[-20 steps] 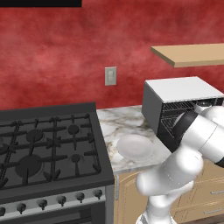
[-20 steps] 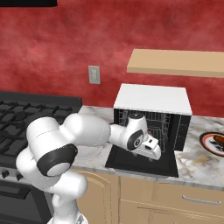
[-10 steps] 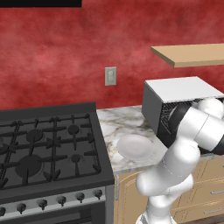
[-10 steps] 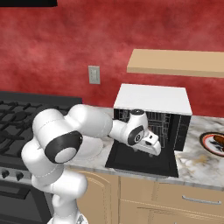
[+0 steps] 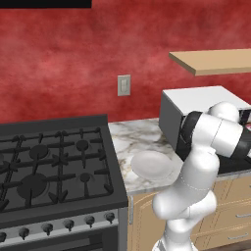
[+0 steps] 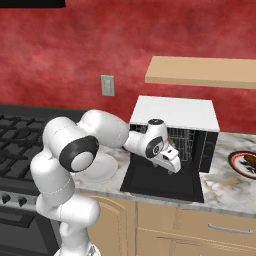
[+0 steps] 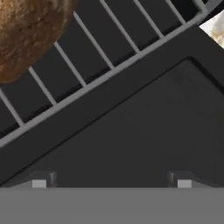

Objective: Open the toaster oven door. Place the bread on the bottom rack in the toaster oven and place the chicken drumstick on the top rack.

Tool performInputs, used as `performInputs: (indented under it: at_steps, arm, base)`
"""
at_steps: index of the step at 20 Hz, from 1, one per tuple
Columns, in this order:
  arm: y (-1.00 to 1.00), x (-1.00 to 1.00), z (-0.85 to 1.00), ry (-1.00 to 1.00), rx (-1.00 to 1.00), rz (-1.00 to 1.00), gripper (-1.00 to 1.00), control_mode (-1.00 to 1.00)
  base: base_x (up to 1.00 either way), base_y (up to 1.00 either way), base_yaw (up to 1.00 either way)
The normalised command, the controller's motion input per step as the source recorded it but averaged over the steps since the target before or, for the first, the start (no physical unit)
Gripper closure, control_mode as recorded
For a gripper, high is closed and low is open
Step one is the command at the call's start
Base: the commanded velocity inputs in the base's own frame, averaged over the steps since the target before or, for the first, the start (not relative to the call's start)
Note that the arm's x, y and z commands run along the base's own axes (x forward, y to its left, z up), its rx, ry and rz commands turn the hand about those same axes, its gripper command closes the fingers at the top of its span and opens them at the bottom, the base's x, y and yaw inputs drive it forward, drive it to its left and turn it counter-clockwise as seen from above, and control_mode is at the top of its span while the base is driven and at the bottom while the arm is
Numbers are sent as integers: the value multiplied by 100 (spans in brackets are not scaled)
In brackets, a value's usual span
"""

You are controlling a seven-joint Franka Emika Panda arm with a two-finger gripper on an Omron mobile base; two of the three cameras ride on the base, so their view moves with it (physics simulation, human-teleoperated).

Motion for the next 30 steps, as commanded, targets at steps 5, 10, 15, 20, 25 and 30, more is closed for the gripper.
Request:
performInputs:
  at_steps: [5, 10, 15, 20, 25, 30]
  arm:
    - [0, 29, -11, 3, 0, -20, -100, -100]
    - [0, 19, -15, 0, 0, -16, -100, -100]
    - [0, 10, -10, 0, 0, -12, -100, -100]
    - [-1, -8, 0, 0, 0, -3, -100, -100]
    - [-9, -26, 11, 2, 0, 2, -100, -100]
    - [-12, -28, 25, 3, 0, 9, -100, -100]
  base:
    - [0, 0, 0]
    - [0, 0, 0]
    - [0, 0, 0]
    - [0, 0, 0]
    - [0, 0, 0]
    - [0, 0, 0]
